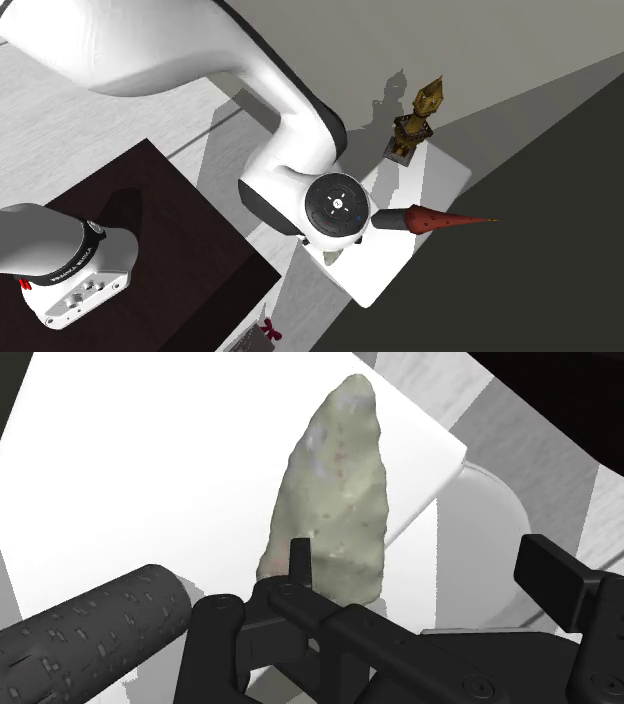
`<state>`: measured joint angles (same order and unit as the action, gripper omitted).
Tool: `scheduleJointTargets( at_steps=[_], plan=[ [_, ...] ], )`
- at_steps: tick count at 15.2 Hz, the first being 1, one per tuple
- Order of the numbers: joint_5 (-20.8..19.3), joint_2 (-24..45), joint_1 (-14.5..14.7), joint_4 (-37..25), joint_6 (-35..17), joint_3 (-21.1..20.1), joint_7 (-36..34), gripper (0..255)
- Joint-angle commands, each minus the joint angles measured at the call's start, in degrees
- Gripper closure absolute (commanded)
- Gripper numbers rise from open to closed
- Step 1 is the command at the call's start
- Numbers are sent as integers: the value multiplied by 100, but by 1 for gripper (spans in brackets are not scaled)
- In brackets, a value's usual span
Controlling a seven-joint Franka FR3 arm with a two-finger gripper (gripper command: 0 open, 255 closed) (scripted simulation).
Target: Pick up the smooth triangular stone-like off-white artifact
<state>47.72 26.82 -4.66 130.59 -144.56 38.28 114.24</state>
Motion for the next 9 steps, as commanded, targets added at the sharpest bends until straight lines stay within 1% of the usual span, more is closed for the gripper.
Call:
scheduleJointTargets(
  at_steps=[1, 2, 3, 9],
  plan=[
    [346, 498, -405, -518, 176, -324, 369, 0],
    [477, 729, -582, -750, 234, -461, 524, 0],
    [488, 753, -603, -775, 239, -478, 538, 0],
    [875, 1173, -838, -956, 58, -785, 834, 0]
  ],
)
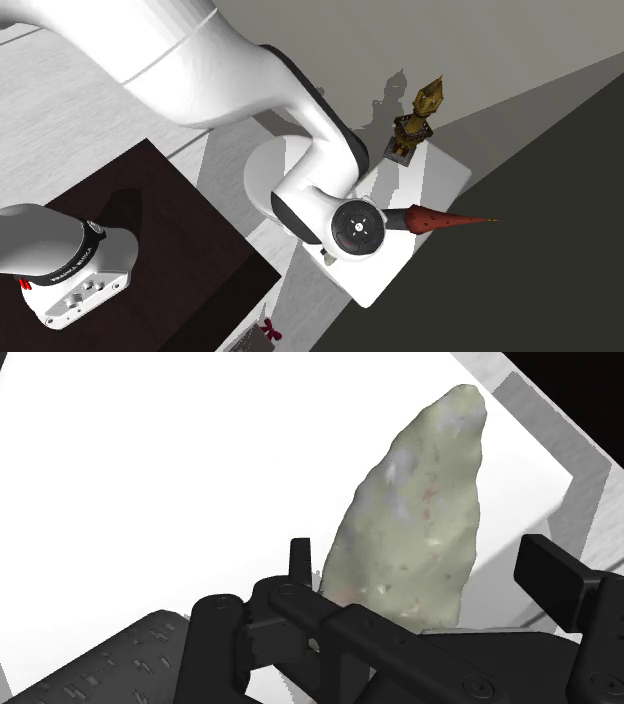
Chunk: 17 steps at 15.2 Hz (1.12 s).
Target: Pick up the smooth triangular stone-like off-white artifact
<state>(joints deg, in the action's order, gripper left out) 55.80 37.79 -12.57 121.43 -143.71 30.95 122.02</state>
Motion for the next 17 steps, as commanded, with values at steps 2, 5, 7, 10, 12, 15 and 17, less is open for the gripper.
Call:
scheduleJointTargets(
  at_steps=[2, 5, 7, 10, 12, 15, 17],
  plan=[
    [162, 189, -107, -94, -73, -130, 130, 0],
    [153, 185, -110, -97, -65, -123, 128, 255],
    [152, 183, -108, -96, -64, -122, 126, 255],
    [152, 183, -109, -96, -64, -122, 127, 255],
    [151, 183, -108, -95, -64, -121, 127, 255],
    [40, 47, -31, -26, -15, -31, 36, 255],
    [-86, -94, 46, 38, 45, 69, -61, 255]
  ],
)
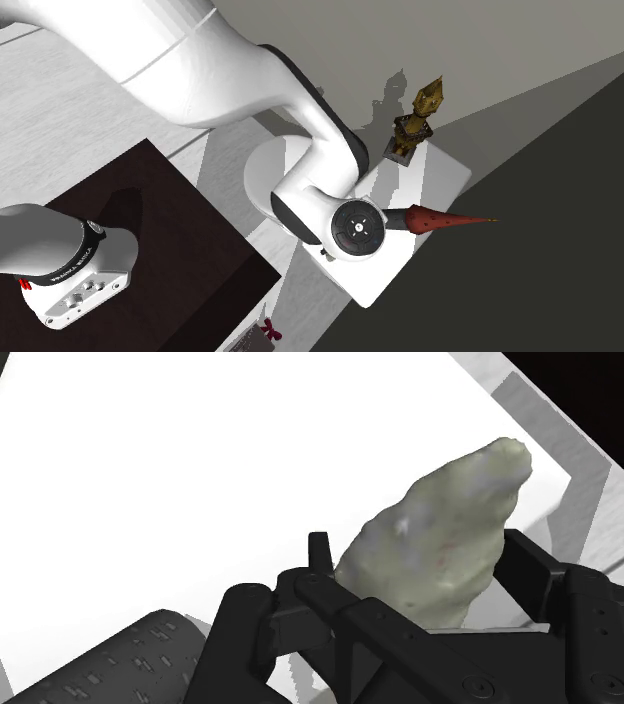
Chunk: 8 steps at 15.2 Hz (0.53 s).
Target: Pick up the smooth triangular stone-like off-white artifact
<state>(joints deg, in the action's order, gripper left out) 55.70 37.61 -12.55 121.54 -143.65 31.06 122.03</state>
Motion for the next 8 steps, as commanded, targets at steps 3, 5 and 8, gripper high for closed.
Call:
scheduleJointTargets(
  at_steps=[3, 5, 8],
  plan=[
    [-272, -286, 162, 114, 131, 213, -212, 255],
    [-409, -425, 242, 166, 193, 317, -316, 255],
    [-620, -633, 363, 235, 289, 476, -475, 255]
  ],
)
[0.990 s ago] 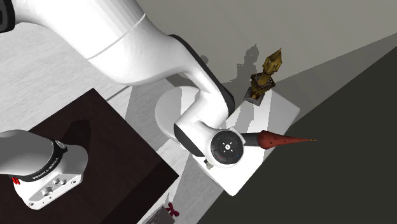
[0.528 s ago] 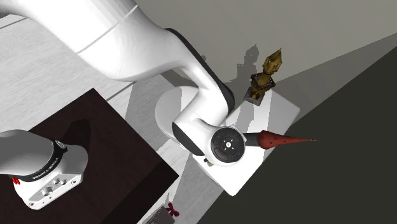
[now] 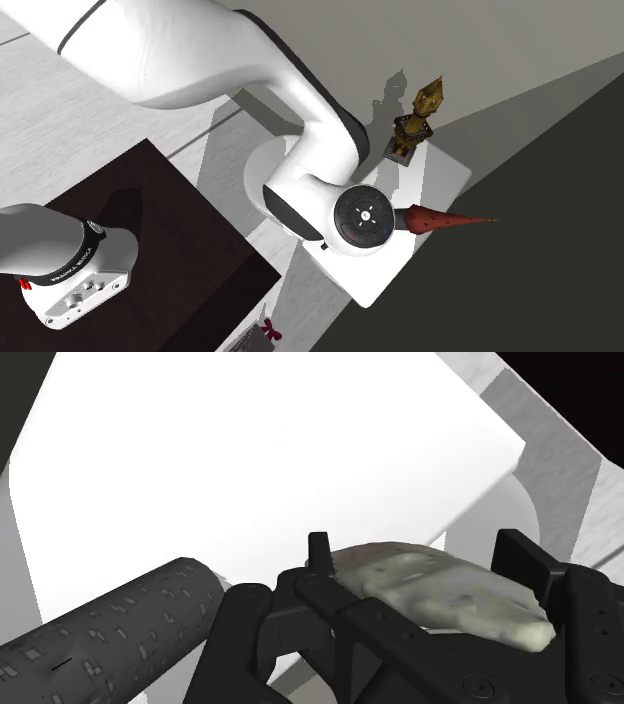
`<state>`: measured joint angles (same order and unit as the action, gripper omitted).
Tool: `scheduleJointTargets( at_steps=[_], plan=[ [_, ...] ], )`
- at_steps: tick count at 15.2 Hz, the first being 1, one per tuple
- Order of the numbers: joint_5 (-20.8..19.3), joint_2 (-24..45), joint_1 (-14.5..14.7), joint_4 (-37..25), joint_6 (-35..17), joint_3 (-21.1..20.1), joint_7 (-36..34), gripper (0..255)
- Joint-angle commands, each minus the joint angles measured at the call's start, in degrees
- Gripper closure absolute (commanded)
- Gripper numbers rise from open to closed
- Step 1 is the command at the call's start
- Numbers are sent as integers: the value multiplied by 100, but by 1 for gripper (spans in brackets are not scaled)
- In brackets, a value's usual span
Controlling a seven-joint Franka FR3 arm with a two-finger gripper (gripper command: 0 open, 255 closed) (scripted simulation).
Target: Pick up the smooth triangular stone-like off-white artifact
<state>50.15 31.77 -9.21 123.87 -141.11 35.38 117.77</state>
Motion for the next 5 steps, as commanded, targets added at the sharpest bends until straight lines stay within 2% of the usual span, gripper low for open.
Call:
scheduleJointTargets(
  at_steps=[1, 5],
  plan=[
    [-136, -118, 70, 23, 68, 99, -104, 255],
    [-295, -267, 158, 63, 139, 214, -224, 255]
  ],
)
